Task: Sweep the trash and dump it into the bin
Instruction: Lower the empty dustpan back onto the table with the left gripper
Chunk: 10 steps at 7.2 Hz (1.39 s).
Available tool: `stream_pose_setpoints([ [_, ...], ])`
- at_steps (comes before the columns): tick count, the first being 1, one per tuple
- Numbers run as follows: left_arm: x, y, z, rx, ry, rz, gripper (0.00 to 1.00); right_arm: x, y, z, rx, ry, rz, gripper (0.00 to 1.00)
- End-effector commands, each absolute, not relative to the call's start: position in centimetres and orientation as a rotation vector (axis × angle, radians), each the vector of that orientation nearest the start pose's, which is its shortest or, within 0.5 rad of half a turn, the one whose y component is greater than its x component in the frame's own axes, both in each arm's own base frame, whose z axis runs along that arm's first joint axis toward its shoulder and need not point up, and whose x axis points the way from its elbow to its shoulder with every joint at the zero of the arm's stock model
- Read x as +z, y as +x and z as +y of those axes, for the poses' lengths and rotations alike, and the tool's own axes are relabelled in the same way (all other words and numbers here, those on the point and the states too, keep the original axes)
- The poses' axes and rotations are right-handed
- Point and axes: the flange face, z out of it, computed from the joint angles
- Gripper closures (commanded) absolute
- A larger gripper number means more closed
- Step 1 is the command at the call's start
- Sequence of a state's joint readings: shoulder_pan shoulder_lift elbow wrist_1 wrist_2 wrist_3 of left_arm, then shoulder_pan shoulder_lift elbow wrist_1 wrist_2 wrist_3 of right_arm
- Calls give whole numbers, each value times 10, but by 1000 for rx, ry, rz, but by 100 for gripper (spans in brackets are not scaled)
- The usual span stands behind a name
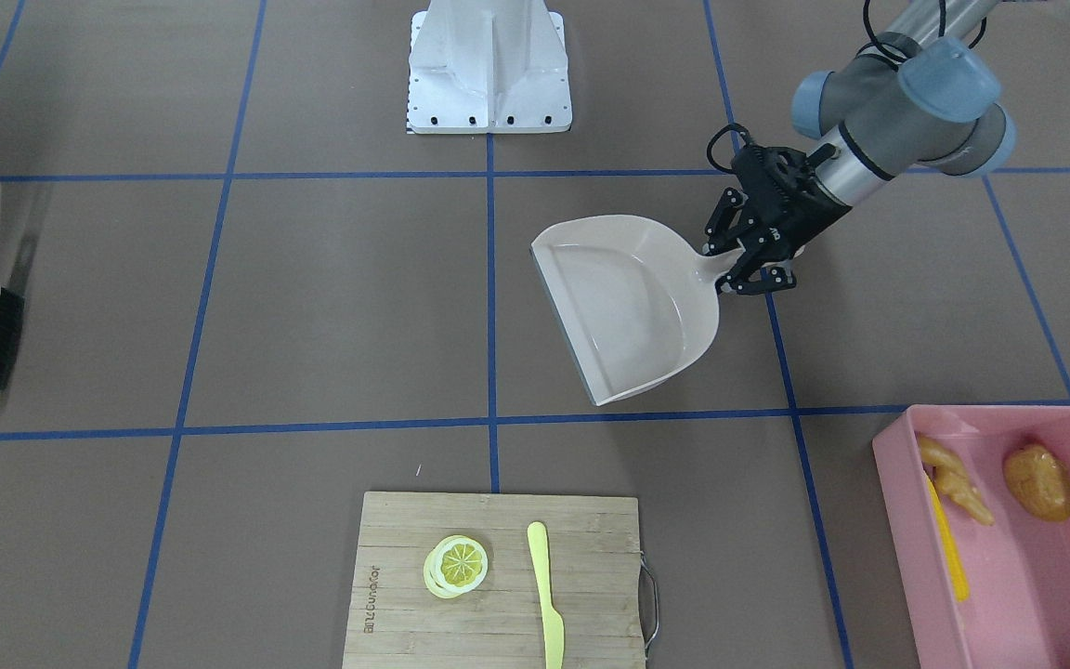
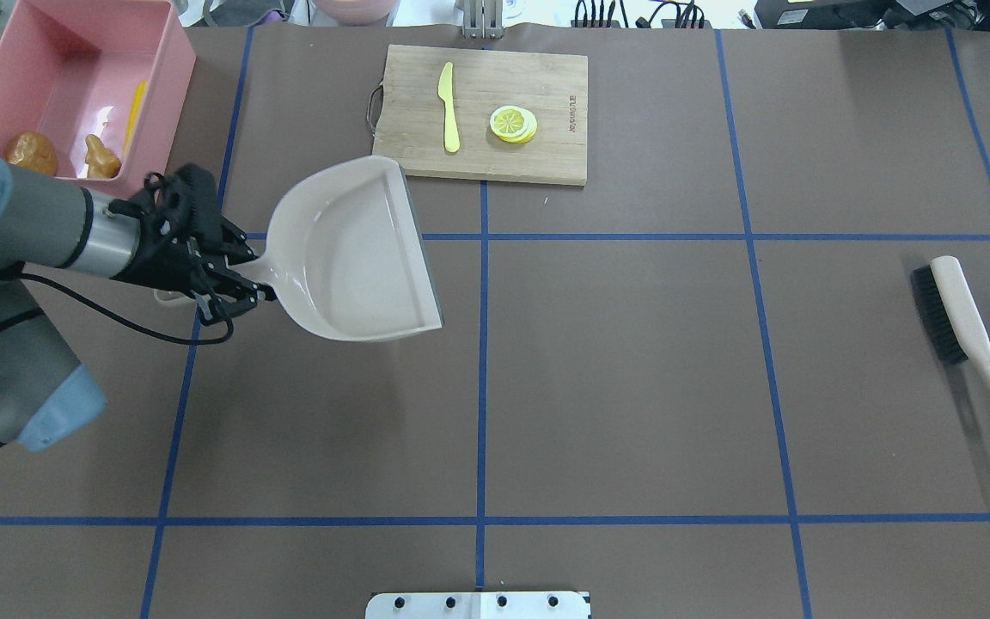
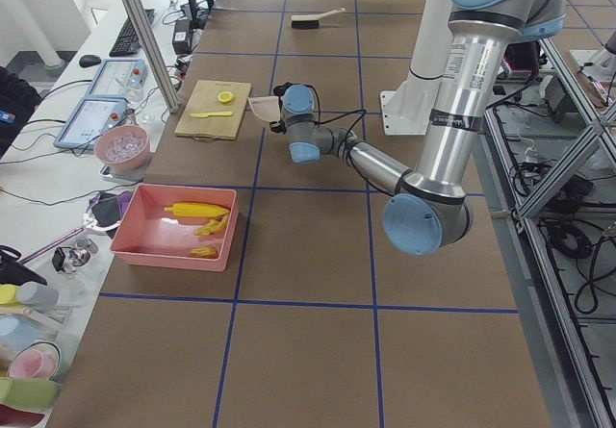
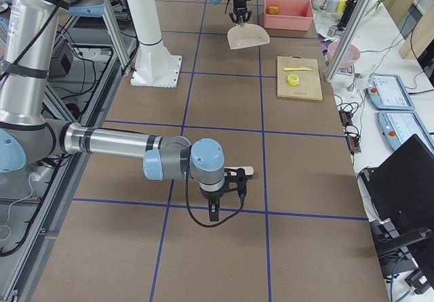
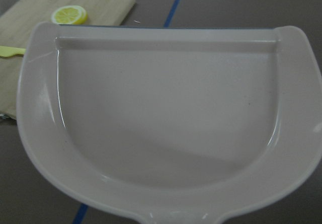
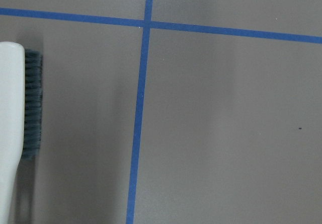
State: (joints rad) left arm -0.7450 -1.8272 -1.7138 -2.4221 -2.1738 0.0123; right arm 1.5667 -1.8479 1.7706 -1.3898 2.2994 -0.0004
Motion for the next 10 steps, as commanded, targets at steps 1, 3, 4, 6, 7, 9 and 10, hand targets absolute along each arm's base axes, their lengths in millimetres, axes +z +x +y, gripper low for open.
stream_pose_setpoints([
  [1,354,422,-434,1308,907,947,100,665,65,-382,-44,99,-730,0],
  [3,342,434,-446,1467,899,849,100,662,65,-383,-43,102,-734,0],
  [4,340,435,-448,1476,894,837,100,658,62,-383,-45,105,-772,0],
  [6,338,436,-449,1466,870,838,100,658,61,-383,-45,102,-791,0],
  [7,333,437,-451,1450,854,841,100,659,61,-383,-46,101,-791,0],
  [9,329,439,-451,1379,812,870,100,663,61,-381,-42,92,-791,0],
  [10,328,439,-450,1380,813,869,100,661,61,-382,-43,97,-793,0],
])
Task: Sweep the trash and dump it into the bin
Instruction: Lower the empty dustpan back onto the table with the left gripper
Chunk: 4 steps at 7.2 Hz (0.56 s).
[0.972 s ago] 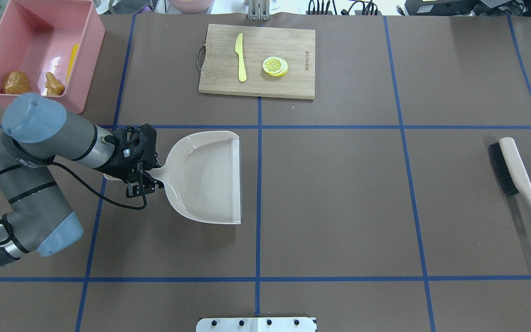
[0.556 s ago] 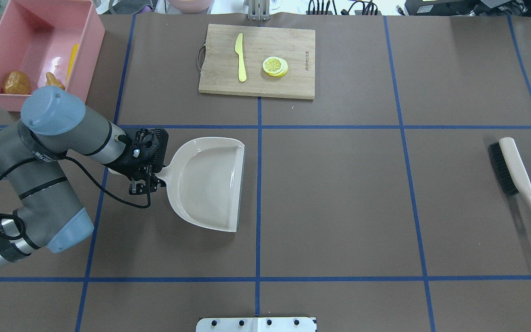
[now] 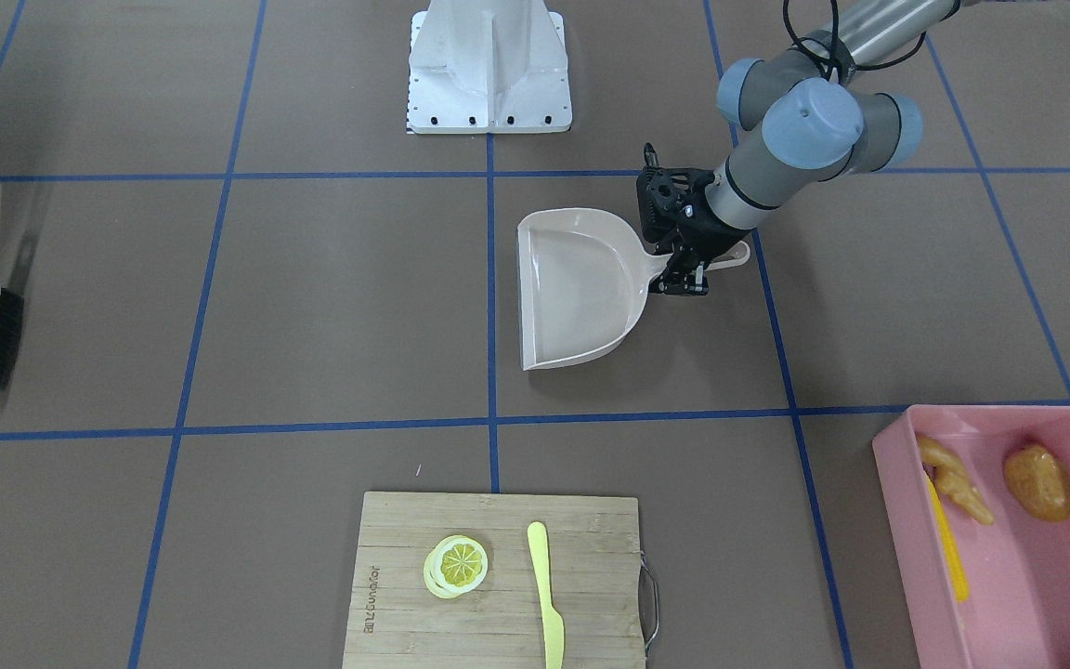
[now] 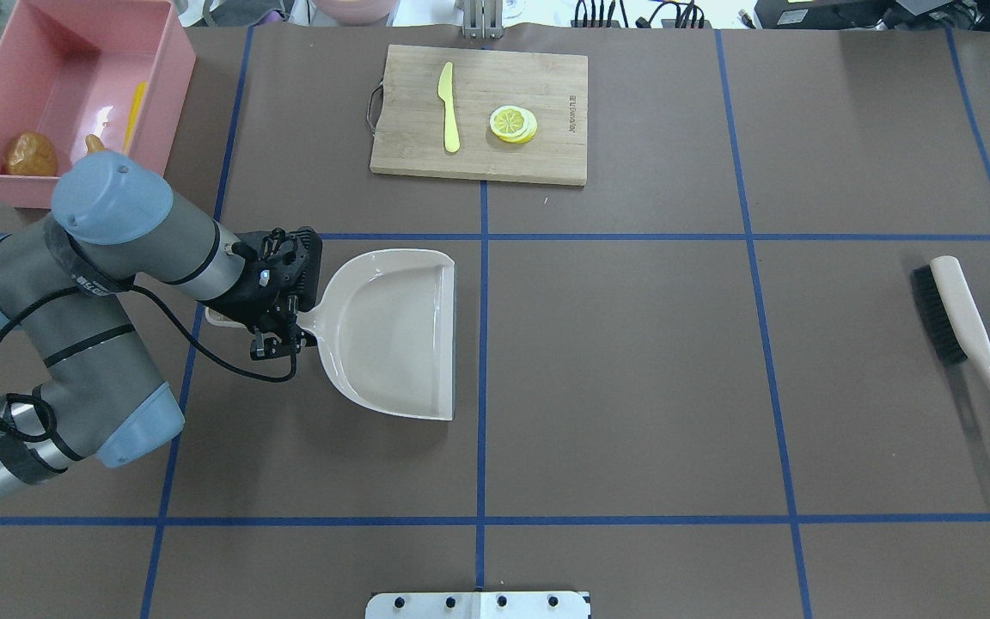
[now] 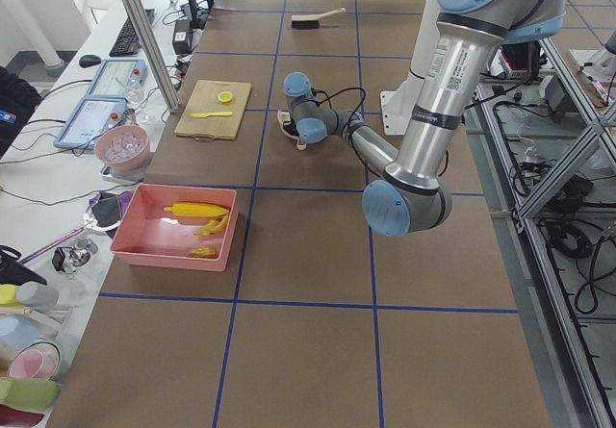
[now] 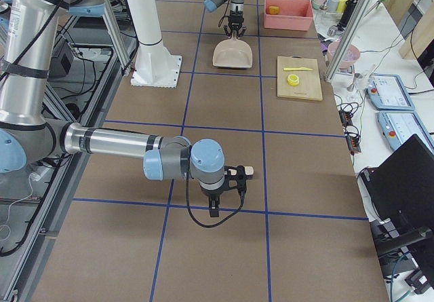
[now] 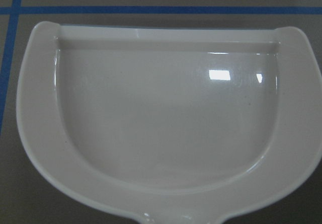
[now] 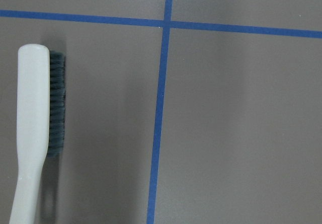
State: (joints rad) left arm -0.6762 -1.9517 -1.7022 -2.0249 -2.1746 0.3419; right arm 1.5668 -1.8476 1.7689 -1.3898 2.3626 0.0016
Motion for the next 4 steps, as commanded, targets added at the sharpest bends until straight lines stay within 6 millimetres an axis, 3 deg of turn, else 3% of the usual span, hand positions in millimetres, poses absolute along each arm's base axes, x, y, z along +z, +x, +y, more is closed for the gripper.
stream_pose_setpoints([
  [1,328,440,-450,1379,812,869,100,663,61,-381,-42,93,-793,0],
  [4,320,444,-450,1386,829,871,100,664,61,-380,-44,92,-791,0],
])
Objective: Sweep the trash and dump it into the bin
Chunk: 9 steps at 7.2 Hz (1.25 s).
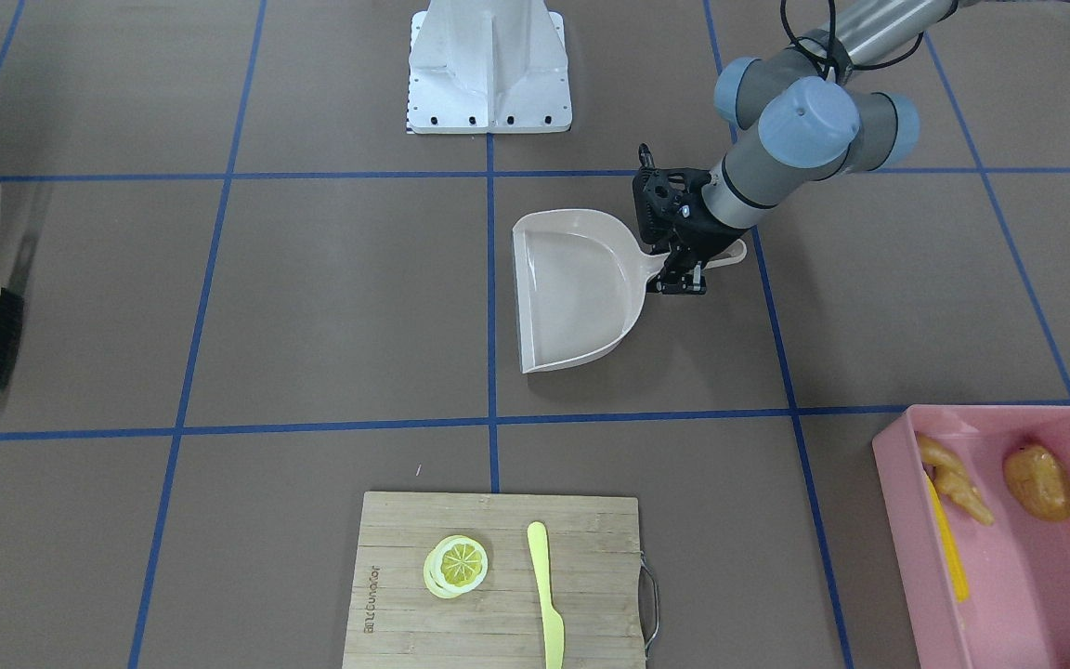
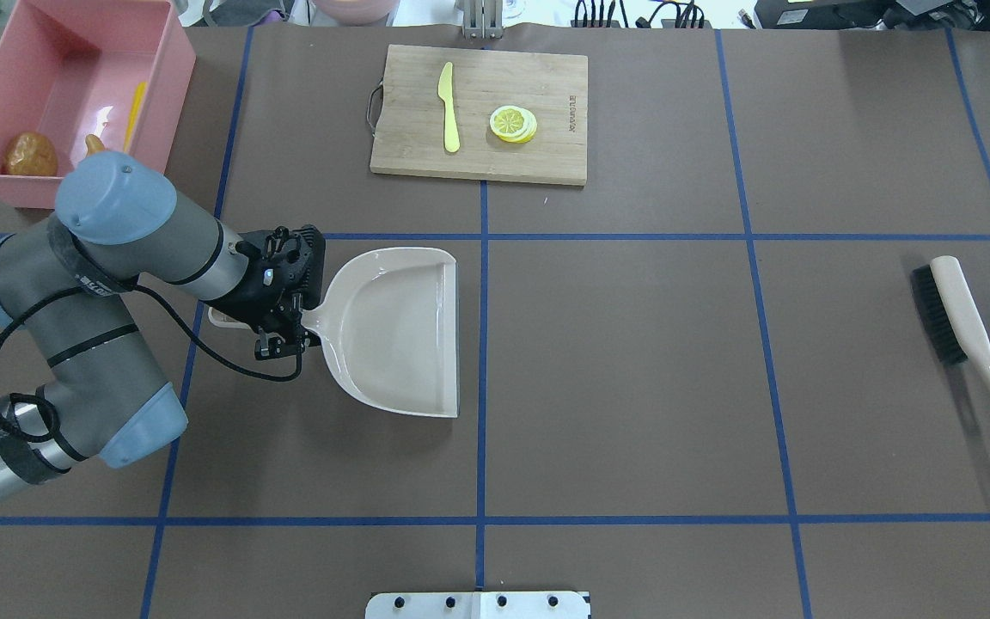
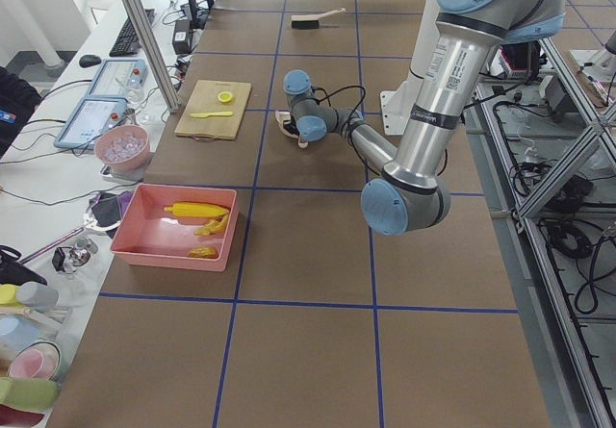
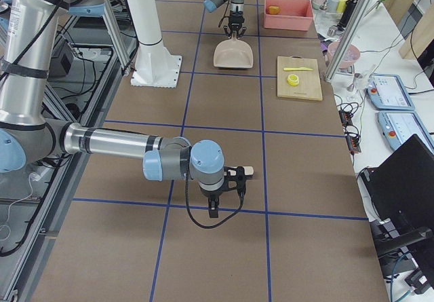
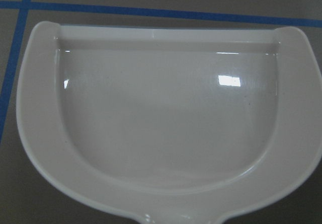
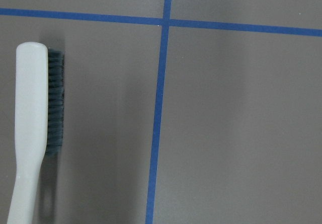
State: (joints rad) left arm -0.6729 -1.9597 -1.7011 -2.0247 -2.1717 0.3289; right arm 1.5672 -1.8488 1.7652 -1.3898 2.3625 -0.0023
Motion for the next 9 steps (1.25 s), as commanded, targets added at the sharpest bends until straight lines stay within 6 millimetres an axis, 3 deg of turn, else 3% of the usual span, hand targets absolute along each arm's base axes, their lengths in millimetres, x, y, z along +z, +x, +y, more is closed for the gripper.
stream_pose_setpoints([
  [1,319,448,-446,1394,829,872,100,666,61,-379,-43,87,-790,0],
  [3,321,458,-441,1388,851,818,100,675,62,-376,-36,72,-773,0],
  [7,321,458,-441,1392,856,810,100,684,65,-380,-27,61,-727,0],
  [8,322,458,-441,1394,855,810,100,682,66,-382,-42,98,-724,0],
  [9,322,458,-441,1394,855,809,100,692,65,-381,-62,150,-726,0],
])
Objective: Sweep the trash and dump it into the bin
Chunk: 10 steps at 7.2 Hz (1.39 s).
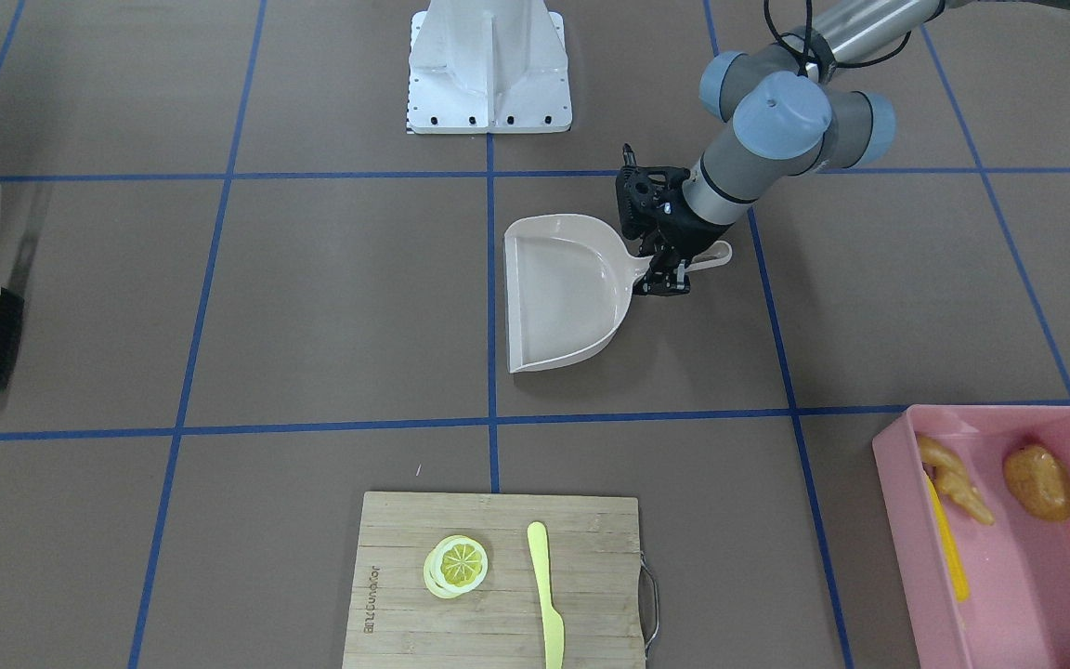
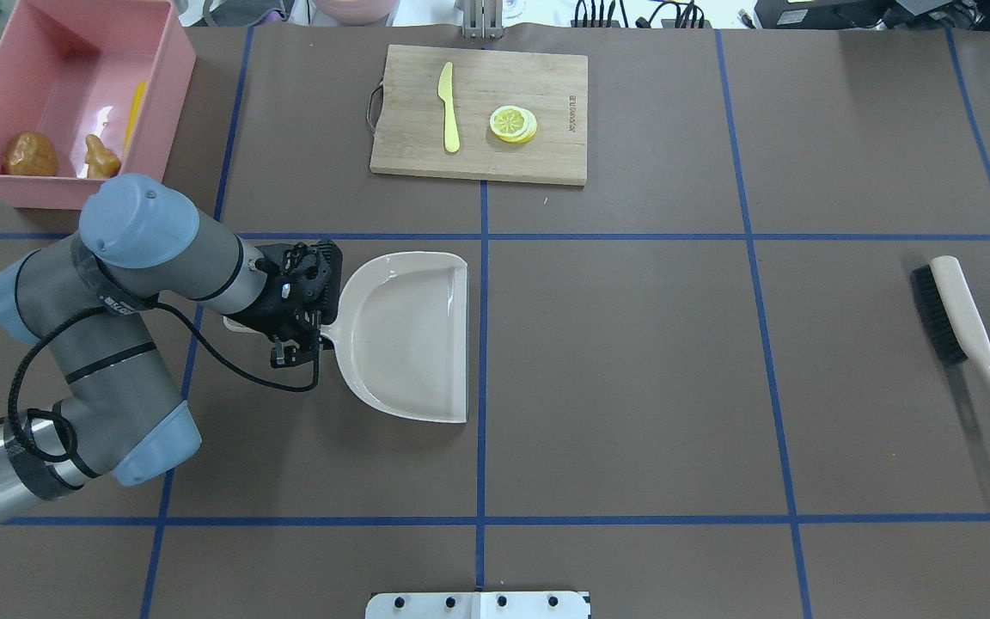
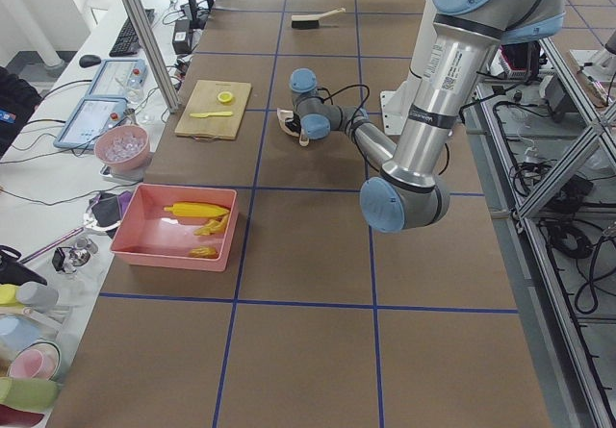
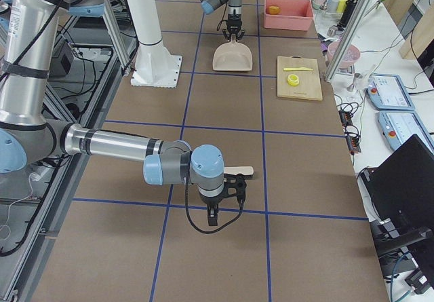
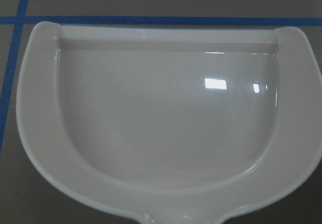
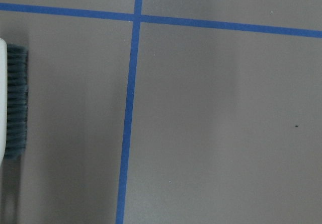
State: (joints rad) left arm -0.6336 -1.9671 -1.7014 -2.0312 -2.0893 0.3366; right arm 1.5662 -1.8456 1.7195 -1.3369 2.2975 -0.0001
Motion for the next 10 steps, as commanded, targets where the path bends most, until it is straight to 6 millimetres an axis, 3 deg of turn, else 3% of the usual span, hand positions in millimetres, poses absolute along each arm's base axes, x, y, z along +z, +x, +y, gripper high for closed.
stream_pose_setpoints([
  [1,323,460,-440,1396,850,810,100,708,66,-375,-64,164,-726,0],
  [2,323,461,-439,1398,848,811,99,710,66,-374,-64,165,-730,0],
  [3,325,461,-439,1397,843,810,89,709,66,-375,-65,168,-730,0],
  [6,326,462,-440,1397,839,809,83,707,65,-379,-69,173,-732,0],
  [8,327,462,-440,1395,837,807,62,706,65,-380,-70,174,-733,0],
  [10,327,462,-440,1395,837,807,50,703,65,-384,-73,183,-732,0],
])
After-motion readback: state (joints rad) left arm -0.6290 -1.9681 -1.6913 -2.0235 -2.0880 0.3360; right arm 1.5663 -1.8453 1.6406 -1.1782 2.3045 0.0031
